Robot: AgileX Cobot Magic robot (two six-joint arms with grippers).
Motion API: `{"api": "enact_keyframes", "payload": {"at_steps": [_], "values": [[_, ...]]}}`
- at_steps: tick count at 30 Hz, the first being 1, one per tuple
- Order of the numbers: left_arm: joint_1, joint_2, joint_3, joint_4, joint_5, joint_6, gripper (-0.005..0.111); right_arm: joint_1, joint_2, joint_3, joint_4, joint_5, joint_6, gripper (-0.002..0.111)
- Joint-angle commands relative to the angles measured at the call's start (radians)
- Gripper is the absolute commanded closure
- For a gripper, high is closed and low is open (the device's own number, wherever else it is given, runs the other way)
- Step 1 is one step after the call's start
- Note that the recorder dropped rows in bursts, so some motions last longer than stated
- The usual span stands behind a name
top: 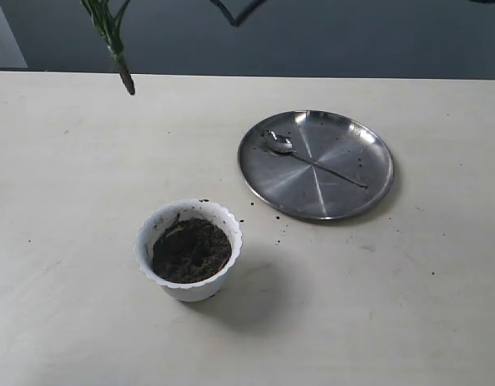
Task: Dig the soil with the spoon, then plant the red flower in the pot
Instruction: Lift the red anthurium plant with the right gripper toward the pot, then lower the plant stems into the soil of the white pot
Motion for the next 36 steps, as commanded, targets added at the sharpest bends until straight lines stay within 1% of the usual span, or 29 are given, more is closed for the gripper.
{"api": "enact_keyframes", "payload": {"at_steps": [1, 3, 4, 6, 7, 10, 11, 12, 13, 14, 16, 19, 24, 25, 26, 28, 33, 36], "values": [[-0.002, -0.002, 0.0, 0.0, 0.0, -0.001, 0.106, 0.034, -0.138, 0.299, 0.177, -0.211, -0.208, 0.109], [-0.002, -0.002, 0.0, 0.0, 0.0, -0.001, 0.106, 0.069, -0.211, 0.458, 0.255, -0.377, -0.299, 0.109], [-0.002, -0.002, 0.0, 0.0, 0.0, -0.001, 0.106, 0.089, -0.238, 0.516, 0.253, -0.442, -0.302, 0.109], [-0.002, -0.002, 0.0, 0.0, 0.0, -0.001, 0.106, 0.146, -0.302, 0.64, 0.185, -0.581, -0.266, 0.109], [-0.002, -0.002, 0.0, 0.0, 0.0, -0.001, 0.106, 0.174, -0.33, 0.683, 0.122, -0.635, -0.206, 0.109], [-0.002, -0.002, 0.0, 0.0, 0.0, -0.001, 0.106, 0.273, -0.4, 0.837, -0.232, -0.875, 0.203, 0.109], [-0.002, -0.002, 0.0, 0.0, 0.0, -0.001, 0.106, 0.299, -0.42, 0.905, -0.357, -1.012, 0.423, 0.109], [-0.002, -0.002, 0.0, 0.0, 0.0, -0.001, 0.106, 0.318, -0.427, 0.948, -0.472, -1.094, 0.555, 0.109], [-0.002, -0.002, 0.0, 0.0, 0.0, -0.001, 0.106, 0.325, -0.428, 0.993, -0.545, -1.169, 0.687, 0.109], [-0.002, -0.002, 0.0, 0.0, 0.0, -0.001, 0.106, 0.33, -0.424, 1.029, -0.617, -1.253, 0.766, 0.109], [-0.002, -0.002, 0.0, 0.0, 0.0, -0.001, 0.106, 0.33, -0.406, 1.069, -0.643, -1.289, 0.785, 0.109], [-0.002, -0.002, 0.0, 0.0, 0.0, -0.001, 0.106, 0.321, -0.382, 1.1, -0.584, -1.282, 0.751, 0.109], [-0.002, -0.002, 0.0, 0.0, -0.005, -0.001, 0.106, 0.311, -0.355, 1.137, -0.631, -1.325, 0.744, 0.109], [-0.002, -0.002, 0.0, 0.0, -0.005, -0.001, 0.106, 0.311, -0.35, 1.147, -0.654, -1.353, 0.744, 0.109], [-0.002, -0.002, 0.0, 0.0, -0.005, -0.001, 0.106, 0.311, -0.335, 1.171, -0.682, -1.441, 0.747, 0.109], [-0.002, -0.002, 0.0, 0.0, -0.005, -0.001, 0.106, 0.311, -0.295, 1.204, -0.675, -1.565, 0.748, 0.109], [-0.002, -0.002, 0.0, 0.0, -0.005, -0.001, 0.106, 0.311, -0.136, 1.219, -0.653, -1.571, 0.762, 0.109], [-0.002, -0.002, 0.0, 0.0, -0.005, -0.001, 0.106, 0.311, -0.09, 1.219, -0.653, -1.571, 0.762, 0.109]]}}
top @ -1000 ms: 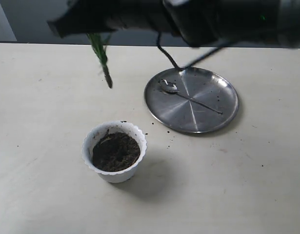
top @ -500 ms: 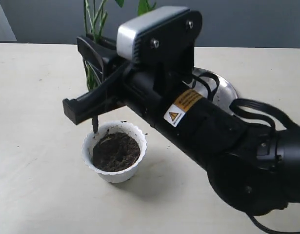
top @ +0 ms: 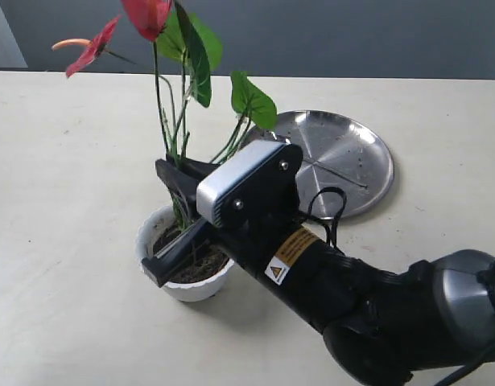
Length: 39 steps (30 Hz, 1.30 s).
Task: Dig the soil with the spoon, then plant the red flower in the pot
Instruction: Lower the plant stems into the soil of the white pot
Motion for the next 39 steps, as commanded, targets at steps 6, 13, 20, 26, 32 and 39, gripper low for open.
{"api": "enact_keyframes", "payload": {"at_steps": [6, 13, 20, 26, 32, 39], "values": [[-0.002, -0.002, 0.0, 0.0, -0.005, -0.001, 0.106, -0.016, 0.048, -0.046, 0.027, -0.024, -0.066, 0.109], [-0.002, -0.002, 0.0, 0.0, -0.005, -0.001, 0.106, -0.027, 0.116, -0.063, 0.007, -0.024, -0.057, 0.109], [-0.002, -0.002, 0.0, 0.0, -0.005, -0.001, 0.106, -0.027, 0.157, -0.061, -0.023, -0.024, 0.089, 0.109], [-0.002, -0.002, 0.0, 0.002, -0.004, -0.001, 0.106, -0.025, 0.157, -0.061, -0.031, 0.002, 0.205, 0.109], [-0.002, -0.002, 0.0, 0.005, 0.0, -0.001, 0.106, -0.025, 0.157, -0.061, -0.031, 0.117, 0.256, 0.109], [-0.002, -0.002, 0.0, 0.005, 0.0, -0.001, 0.106, -0.025, 0.157, -0.061, -0.089, 0.177, 0.282, 0.109]]}}
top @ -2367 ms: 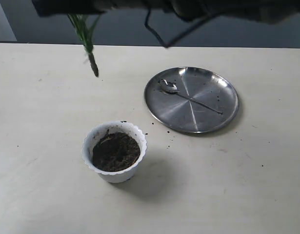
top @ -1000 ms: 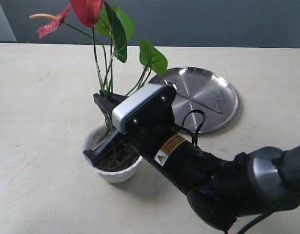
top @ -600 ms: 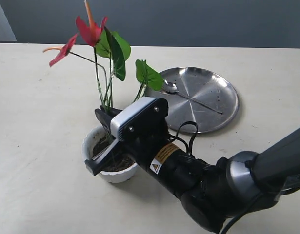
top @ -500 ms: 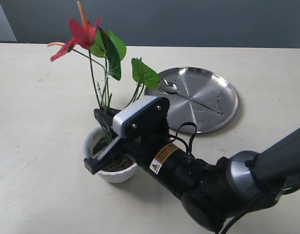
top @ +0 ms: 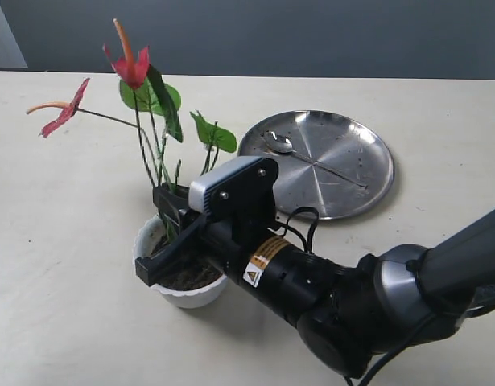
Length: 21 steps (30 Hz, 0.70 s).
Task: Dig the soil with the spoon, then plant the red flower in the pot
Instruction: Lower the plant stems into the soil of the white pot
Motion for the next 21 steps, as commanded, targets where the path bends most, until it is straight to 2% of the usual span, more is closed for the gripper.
{"api": "enact_keyframes", "payload": {"at_steps": [1, 21], "values": [[-0.002, -0.002, 0.0, 0.003, 0.0, -0.001, 0.106, -0.002, 0.003, 0.008, -0.058, 0.086, 0.036, 0.109], [-0.002, -0.002, 0.0, 0.003, 0.0, -0.001, 0.106, -0.002, 0.003, 0.008, -0.058, 0.11, 0.036, 0.108]]}}
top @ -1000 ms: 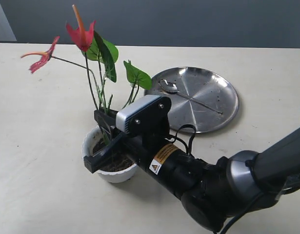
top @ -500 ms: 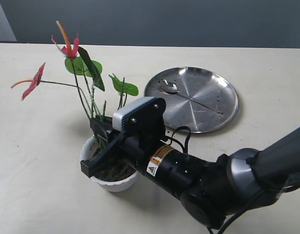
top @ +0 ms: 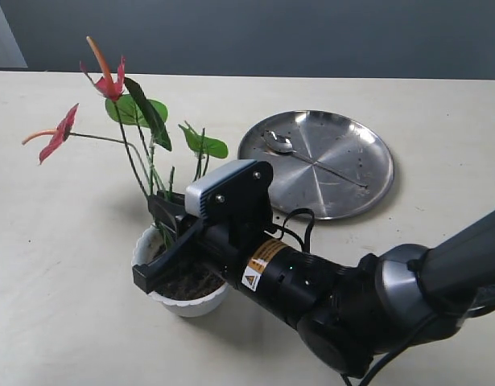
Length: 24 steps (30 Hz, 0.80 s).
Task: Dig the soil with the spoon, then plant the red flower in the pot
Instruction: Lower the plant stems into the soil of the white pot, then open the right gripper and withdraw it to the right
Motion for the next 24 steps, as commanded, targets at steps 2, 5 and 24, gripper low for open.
{"api": "enact_keyframes", "payload": {"at_steps": [2, 5, 24], "values": [[-0.002, -0.002, 0.0, 0.003, 0.0, -0.001, 0.106, -0.002, 0.006, 0.008, -0.018, 0.077, 0.008, 0.102], [-0.002, -0.002, 0.0, 0.003, 0.0, -0.001, 0.106, -0.002, 0.006, 0.008, -0.018, 0.077, 0.008, 0.083], [-0.002, -0.002, 0.0, 0.003, 0.0, -0.001, 0.106, -0.002, -0.296, 0.008, 0.206, 0.374, -0.296, 0.06]]}}
